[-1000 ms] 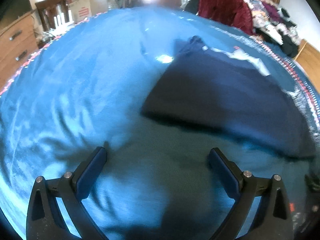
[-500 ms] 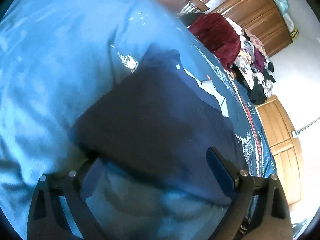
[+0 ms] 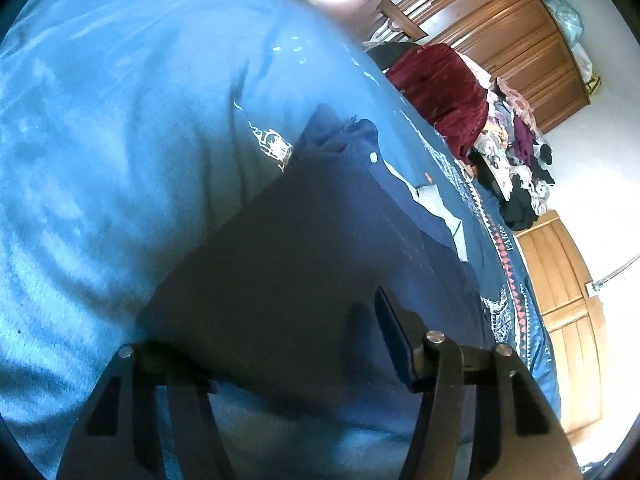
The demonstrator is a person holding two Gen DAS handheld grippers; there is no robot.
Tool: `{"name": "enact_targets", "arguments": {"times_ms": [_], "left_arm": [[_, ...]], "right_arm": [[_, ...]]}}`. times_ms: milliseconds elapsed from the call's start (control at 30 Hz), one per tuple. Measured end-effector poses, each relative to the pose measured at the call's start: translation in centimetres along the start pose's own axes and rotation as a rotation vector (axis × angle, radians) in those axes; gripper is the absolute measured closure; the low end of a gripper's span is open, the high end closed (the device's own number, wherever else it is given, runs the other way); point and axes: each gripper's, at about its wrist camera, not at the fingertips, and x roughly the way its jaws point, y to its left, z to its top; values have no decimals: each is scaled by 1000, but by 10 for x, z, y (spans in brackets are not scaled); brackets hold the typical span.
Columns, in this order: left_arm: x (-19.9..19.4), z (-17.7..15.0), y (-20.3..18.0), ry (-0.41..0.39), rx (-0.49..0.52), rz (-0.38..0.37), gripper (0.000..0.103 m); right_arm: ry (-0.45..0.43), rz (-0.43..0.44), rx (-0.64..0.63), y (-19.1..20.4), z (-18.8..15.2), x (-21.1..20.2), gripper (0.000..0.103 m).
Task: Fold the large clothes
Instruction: 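Grasp the folded navy shirt's edge with both tools, then lift the held shirt edge and fold it over the shirt with both tools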
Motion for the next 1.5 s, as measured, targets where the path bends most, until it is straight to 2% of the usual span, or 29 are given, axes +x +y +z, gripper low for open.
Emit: {"name": "enact_targets", "arguments": {"times_ms": [133, 167, 200, 267, 300, 367, 433, 500, 567, 700, 767, 833, 867, 900, 933, 967, 1033, 1067, 1167, 1200, 1333, 1400, 1500], "left_arm": [[3, -2, -3, -17, 33, 3, 40], [3, -2, -5, -23, 41, 4, 45], [2, -2, -7, -34, 52, 5, 64], [2, -2, -9, -41, 60, -20, 90], [0, -1, -10, -51, 66, -16, 95], [-4, -1, -17, -77, 94, -9, 98], [-10, -2, -36, -115, 182, 37, 100], [-15, -12, -64, -158, 322, 99, 100], [-17, -20, -86, -180, 422, 121, 100], [-17, -38, -132, -205, 618, 140, 100], [-14, -42, -150, -210, 679, 132, 100], [-12, -45, -160, -213, 710, 122, 100], [-11, -47, -165, -214, 727, 118, 100], [-9, -49, -169, -214, 741, 115, 100], [-8, -51, -173, -212, 752, 111, 100], [-6, -54, -179, -207, 771, 105, 100], [-1, -59, -194, -194, 810, 80, 100], [0, -63, -202, -188, 830, 63, 100], [10, -93, -244, -148, 943, -29, 100], [18, -110, -265, -117, 993, -82, 99], [56, -170, -322, 23, 1124, -198, 97], [82, -199, -345, 98, 1162, -230, 95], [113, -224, -371, 179, 1176, -254, 93]], "right_arm": [[-22, 52, -2, 12, 23, -31, 0], [-37, 70, -8, 18, 35, -40, 0], [-56, 86, -20, 26, 53, -46, 0], [-88, 139, -32, 43, 89, -51, 0], [-97, 174, -50, 57, 112, -48, 0], [-98, 239, -103, 88, 153, -37, 0], [-86, 305, -160, 127, 197, -17, 0], [-37, 395, -202, 171, 238, 10, 0], [44, 448, -254, 213, 267, 39, 0], [197, 428, -414, 295, 295, 90, 2], [245, 360, -468, 319, 299, 111, 2], [260, 285, -476, 322, 301, 125, 10], [272, 270, -470, 318, 302, 132, 24], [284, 267, -455, 311, 303, 138, 49], [290, 276, -419, 298, 304, 141, 65], [294, 344, -334, 275, 304, 141, 85], [235, 399, -237, 236, 299, 127, 88], [192, 421, -172, 203, 290, 116, 91], [120, 454, -21, 114, 262, 93, 92], [107, 460, 33, 80, 252, 88, 92], [127, 473, 210, -26, 213, 93, 92], [136, 470, 276, -66, 197, 98, 93], [153, 493, 322, -98, 183, 108, 93]]}}
